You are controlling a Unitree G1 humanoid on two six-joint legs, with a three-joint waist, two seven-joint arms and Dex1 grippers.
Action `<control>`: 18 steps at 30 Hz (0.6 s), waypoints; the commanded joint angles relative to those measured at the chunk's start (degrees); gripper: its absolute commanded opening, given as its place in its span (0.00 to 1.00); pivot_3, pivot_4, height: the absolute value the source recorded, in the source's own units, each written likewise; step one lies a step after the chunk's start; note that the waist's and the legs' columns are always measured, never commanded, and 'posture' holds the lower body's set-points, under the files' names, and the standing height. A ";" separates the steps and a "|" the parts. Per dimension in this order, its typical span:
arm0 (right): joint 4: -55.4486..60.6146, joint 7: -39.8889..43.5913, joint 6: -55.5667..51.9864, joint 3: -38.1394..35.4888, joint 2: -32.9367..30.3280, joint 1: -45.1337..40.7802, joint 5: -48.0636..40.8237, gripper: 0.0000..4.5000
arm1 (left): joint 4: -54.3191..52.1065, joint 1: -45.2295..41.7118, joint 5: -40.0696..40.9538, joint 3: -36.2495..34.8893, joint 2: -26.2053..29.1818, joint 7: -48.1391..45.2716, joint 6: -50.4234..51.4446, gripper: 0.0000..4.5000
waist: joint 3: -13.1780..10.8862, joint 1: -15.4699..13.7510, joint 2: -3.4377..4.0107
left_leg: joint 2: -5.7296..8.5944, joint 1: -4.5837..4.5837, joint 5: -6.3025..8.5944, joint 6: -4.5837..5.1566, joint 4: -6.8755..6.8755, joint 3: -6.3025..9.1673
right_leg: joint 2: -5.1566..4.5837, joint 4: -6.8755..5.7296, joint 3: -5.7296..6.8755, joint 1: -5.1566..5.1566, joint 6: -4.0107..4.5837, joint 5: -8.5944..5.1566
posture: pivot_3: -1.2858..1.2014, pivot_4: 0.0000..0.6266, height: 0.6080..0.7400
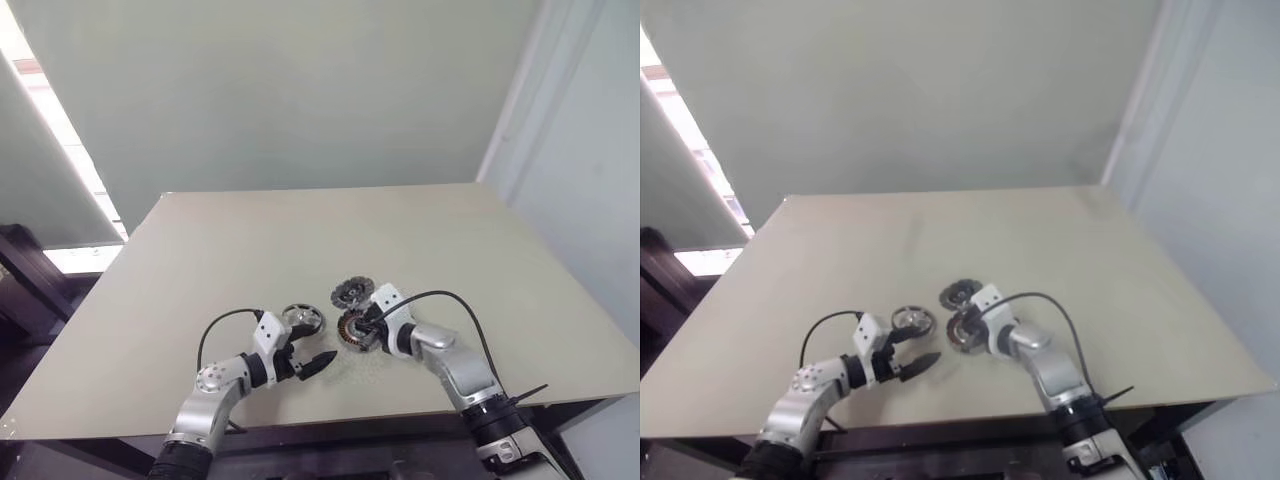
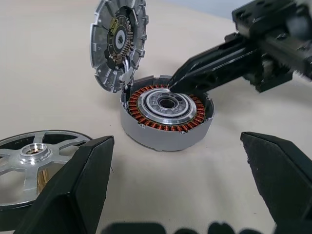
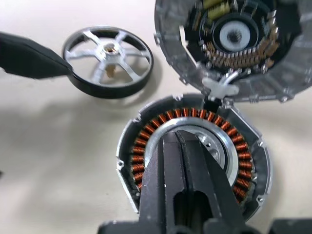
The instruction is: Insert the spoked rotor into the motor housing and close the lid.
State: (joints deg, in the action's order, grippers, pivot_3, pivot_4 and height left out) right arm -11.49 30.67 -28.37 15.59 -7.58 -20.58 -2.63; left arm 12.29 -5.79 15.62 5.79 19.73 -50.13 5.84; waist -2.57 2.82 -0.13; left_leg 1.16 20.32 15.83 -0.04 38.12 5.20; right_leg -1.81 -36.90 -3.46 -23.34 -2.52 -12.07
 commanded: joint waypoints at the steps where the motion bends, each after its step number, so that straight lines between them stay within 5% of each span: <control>1: -2.17 -1.57 2.87 0.51 0.63 -1.91 1.61 0.00 | -2.68 -0.28 0.12 -0.30 0.43 -0.20 -0.27 1.00 | 0.00 0.00 0.00 | 0.00 0.00 0.00 0.00 0.00 0.00 | 0.00 0.00 0.00 0.00 0.00 0.00 | 0.52 0.00 1.00; 7: -6.45 -2.27 4.36 1.05 1.09 -2.58 2.86 0.00 | -3.01 -0.14 0.13 -0.39 0.45 0.00 -0.13 1.00 | 0.00 0.01 0.00 | 0.00 -0.02 0.00 0.00 0.00 0.00 | 0.00 0.00 0.00 0.01 0.00 0.00 | 0.52 0.00 1.00; 15: 1.72 0.52 1.45 -1.21 0.09 -1.79 -0.62 0.00 | -3.12 0.15 0.21 -0.60 0.31 0.31 -0.22 1.00 | 0.00 0.00 0.01 | 0.00 0.00 0.00 0.00 0.00 0.01 | 0.00 0.00 0.00 0.00 0.00 0.00 | 0.52 0.00 1.00; 18: 5.91 2.86 -1.83 -0.07 -1.45 -1.16 -1.31 0.12 | -2.84 0.07 0.21 -0.61 0.19 0.35 -0.35 1.00 | 0.00 -0.01 0.01 | 0.00 0.01 0.00 0.00 0.00 0.02 | 0.00 0.00 0.00 0.00 0.00 0.00 | 0.52 0.00 1.00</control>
State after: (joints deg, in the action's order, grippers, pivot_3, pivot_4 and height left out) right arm -9.64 32.21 -28.94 15.71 -8.73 -21.46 -2.43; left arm 11.62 -5.15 15.62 5.76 19.84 -49.98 6.05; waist -2.57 2.81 -0.12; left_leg 1.16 20.32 15.83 -0.04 38.12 5.21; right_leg -1.81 -36.90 -3.46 -23.35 -2.52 -12.07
